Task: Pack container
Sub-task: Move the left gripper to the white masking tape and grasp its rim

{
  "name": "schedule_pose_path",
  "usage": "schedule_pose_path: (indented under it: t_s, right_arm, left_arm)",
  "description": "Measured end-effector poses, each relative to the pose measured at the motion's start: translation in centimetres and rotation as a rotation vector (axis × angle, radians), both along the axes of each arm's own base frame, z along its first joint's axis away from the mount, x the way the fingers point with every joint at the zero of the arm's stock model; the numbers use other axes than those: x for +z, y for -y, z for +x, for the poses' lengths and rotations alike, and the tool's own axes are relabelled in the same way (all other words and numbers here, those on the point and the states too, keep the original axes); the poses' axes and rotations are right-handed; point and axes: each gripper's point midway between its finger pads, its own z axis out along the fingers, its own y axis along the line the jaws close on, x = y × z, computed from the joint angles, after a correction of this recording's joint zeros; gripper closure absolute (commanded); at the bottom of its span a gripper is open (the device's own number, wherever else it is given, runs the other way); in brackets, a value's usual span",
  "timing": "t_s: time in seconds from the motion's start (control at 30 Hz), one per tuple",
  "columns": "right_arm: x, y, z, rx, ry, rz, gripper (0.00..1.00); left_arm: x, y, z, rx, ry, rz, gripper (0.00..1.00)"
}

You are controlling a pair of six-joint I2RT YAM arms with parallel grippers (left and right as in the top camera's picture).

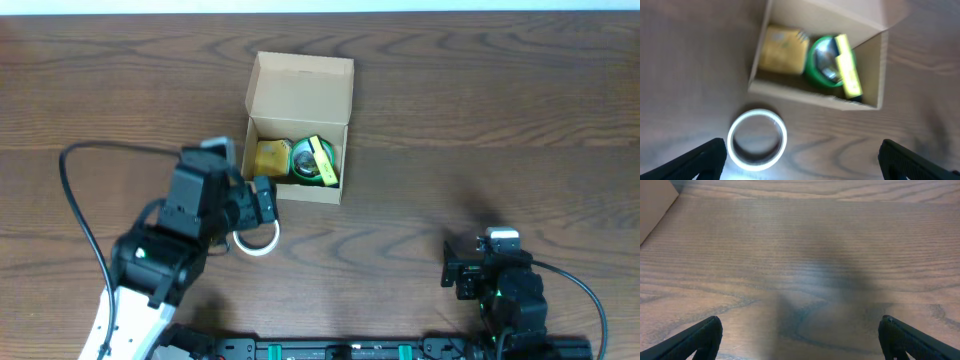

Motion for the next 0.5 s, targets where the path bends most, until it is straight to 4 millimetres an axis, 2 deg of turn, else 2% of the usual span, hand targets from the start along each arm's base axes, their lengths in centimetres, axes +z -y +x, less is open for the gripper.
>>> schedule_pose_path:
  t_s: [0.03,0.23,0.33,0.5]
  right_arm:
    - [0.0,0.0,0.0,0.0,0.001,0.0,0.01]
    - [0.0,0.0,0.0,0.0,0.001,0.0,0.01]
    - [0.0,0.0,0.0,-0.001,0.001,0.0,0.01]
    - [0.0,0.0,0.0,0.0,0.001,0.0,0.01]
  left_arm:
    - [-1.6,-0.6,-0.6,0.077,-0.031,-0.024,0.02]
    - [-7.3,-1.6,-2.1,0.31,-0.139,-0.135,0.03]
    - [-10.3,-2.4,-3.7,0.443,-0.236,-0.17,0.04]
    - [-13.0,-2.9,-4.4,0.661,-0.364,-0.204,0.04]
